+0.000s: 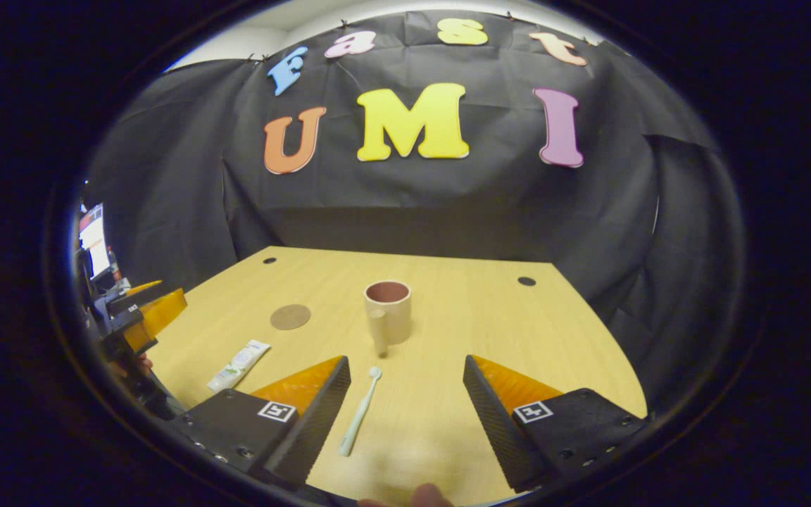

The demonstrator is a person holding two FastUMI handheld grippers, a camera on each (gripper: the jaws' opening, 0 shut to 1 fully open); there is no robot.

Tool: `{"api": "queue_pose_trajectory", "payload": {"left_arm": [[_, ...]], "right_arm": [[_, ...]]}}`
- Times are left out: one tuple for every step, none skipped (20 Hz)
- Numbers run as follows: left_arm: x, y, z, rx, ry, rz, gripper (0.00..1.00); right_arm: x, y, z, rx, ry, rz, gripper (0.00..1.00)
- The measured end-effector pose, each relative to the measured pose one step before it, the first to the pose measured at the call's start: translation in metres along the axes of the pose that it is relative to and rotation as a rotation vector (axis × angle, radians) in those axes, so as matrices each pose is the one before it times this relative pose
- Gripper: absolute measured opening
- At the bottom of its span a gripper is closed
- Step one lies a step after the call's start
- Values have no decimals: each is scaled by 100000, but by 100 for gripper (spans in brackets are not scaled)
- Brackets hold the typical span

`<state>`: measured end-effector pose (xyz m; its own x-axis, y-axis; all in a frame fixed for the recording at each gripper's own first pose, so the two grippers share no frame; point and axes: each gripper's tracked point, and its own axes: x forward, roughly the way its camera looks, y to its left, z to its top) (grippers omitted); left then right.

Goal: Put the toothbrush and toothpaste on the desktop into the cup, then pick up the cup and place it on the coaster on the desktop.

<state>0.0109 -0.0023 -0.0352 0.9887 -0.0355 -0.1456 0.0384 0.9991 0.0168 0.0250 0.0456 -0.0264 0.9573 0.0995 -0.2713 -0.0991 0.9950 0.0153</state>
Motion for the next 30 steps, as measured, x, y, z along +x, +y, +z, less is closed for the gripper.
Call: {"api": "queue_pose_trajectory", "payload": {"left_arm": [[46,-78,-710,-578,2449,-1125,100],[87,-133,-376,-223,1859,-1340,98],[117,-26,-451,270,2066,-1010,99],[32,245,-200,315,1385,-371,99],[95,388,-190,234,907,306,99],[155,575,-163,-203,799,885,98],[173,254,-338,-550,1986,100,98],[240,-45,-992,-902,4522,-1223,98],[257,-92,-865,-512,4108,-1217,99],[199,-76,-1008,-701,5097,-1481,98],[191,54,-896,-536,4261,-797,99],[104,154,-392,-343,2043,-546,99],[184,141,-130,71,1046,-78,99],[143,206,-223,527,1047,392,99],[279,160,-151,281,212,401,99],[229,12,-261,-223,371,-57,99],[47,34,-187,-300,557,-62,99],[15,107,17,-61,72,400,99],[-70,227,64,115,-672,457,99],[9,113,-80,-104,33,206,99],[-53,73,-180,-59,376,-284,99],[-74,68,-2,49,303,-8,99],[-14,19,5,172,-251,-73,99],[-1,-22,-66,143,-129,-201,99],[72,-51,75,176,-63,-549,99],[137,-91,-244,-138,417,-382,99],[150,-61,-100,-346,641,-456,99],[169,-24,-207,-400,632,-339,99],[164,-7,-129,-325,454,-148,99],[64,8,143,-137,85,-163,99]], "right_arm": [[584,684,-538,852,3405,1950,96],[801,598,-636,-441,4245,1251,95],[875,198,-652,-1423,4784,-275,95],[753,294,-391,-1204,4444,226,95],[532,457,-309,179,4030,853,95],[435,534,-395,1877,3321,1820,94],[554,358,-226,2352,3111,1721,95],[610,290,-245,1523,2820,69,95],[690,20,-386,62,3790,-724,95],[751,-77,-752,-333,4138,-1498,95],[582,-33,-682,-703,4608,-705,95],[400,138,-674,-9,4073,142,95],[488,320,-575,634,3367,1028,95],[499,239,-499,746,2492,1146,95],[240,130,-378,446,1982,755,95],[218,154,-399,244,1688,178,91],[482,107,-286,511,1253,-443,94],[396,14,-240,462,976,-730,89],[279,-46,-57,553,773,-389,88],[269,57,-135,542,977,-180,86],[227,45,-77,888,575,318,84],[320,47,-86,685,1003,-40,80],[261,-53,-150,721,1041,51,80],[293,-32,-63,1201,913,-130,78],[231,-9,24,1488,647,-98,76],[117,-80,-34,1119,850,-268,74],[37,-40,233,897,-619,-327,75],[27,-5,141,273,54,-513,72],[128,-113,77,-338,226,-1112,71],[11,-130,112,-169,-119,-1039,71]]}}
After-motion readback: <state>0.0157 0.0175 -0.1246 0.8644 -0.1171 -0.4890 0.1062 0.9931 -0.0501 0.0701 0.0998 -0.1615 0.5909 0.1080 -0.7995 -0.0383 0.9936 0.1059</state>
